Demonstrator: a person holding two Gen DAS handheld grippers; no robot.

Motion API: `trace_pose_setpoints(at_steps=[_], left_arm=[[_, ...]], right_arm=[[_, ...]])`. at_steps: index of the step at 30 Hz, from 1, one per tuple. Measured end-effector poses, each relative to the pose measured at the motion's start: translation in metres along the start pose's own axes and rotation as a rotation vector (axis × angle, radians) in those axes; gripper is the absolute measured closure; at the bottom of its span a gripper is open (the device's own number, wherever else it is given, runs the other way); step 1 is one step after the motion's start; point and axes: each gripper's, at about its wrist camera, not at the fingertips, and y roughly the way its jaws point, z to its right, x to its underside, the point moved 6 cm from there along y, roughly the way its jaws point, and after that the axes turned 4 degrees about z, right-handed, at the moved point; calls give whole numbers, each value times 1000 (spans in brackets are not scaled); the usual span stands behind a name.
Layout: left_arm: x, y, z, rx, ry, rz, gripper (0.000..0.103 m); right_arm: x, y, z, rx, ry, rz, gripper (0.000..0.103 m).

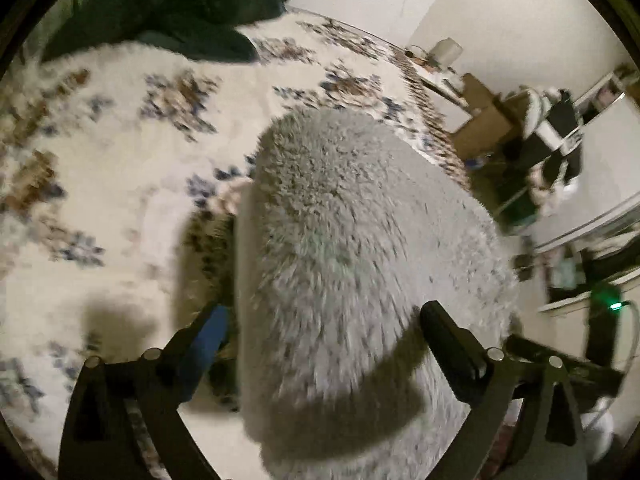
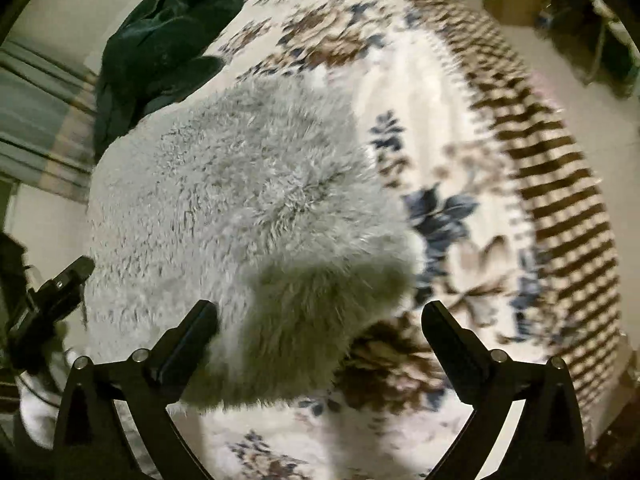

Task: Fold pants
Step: 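Lower the folded blanket onto the dark clothes stack and open both grippers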

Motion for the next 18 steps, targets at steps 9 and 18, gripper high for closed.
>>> trace_pose_setpoints(at_steps=[9,18], left_arm=[[30,-80,30,-263,94,177,5],[77,-174,78,-269,96,256,5]], right_arm=[[31,-110,-27,216,-146,232,0],[95,-238,-61,213,-241,356,0]])
